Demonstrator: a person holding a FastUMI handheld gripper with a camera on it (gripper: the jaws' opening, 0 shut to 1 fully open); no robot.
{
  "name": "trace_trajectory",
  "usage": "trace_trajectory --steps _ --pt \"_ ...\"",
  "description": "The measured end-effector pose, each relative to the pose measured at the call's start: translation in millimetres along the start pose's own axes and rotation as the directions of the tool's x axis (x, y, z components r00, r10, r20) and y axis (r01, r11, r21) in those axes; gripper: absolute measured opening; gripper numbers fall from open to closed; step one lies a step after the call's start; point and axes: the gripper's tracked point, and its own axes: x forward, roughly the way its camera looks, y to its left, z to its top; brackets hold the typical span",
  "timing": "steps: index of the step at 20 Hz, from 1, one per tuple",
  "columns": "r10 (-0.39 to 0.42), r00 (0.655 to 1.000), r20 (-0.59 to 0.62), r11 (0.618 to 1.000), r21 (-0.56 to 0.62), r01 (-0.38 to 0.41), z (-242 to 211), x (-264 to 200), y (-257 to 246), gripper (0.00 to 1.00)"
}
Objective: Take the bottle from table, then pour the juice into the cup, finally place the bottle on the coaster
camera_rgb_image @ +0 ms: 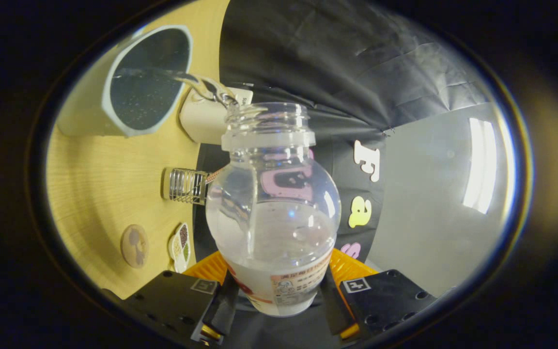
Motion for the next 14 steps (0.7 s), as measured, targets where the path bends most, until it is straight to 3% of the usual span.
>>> trace_trajectory --steps 14 --pt "-0.017 0.999 0.034 0.999 -0.042 0.018 4 8 -11 0.78"
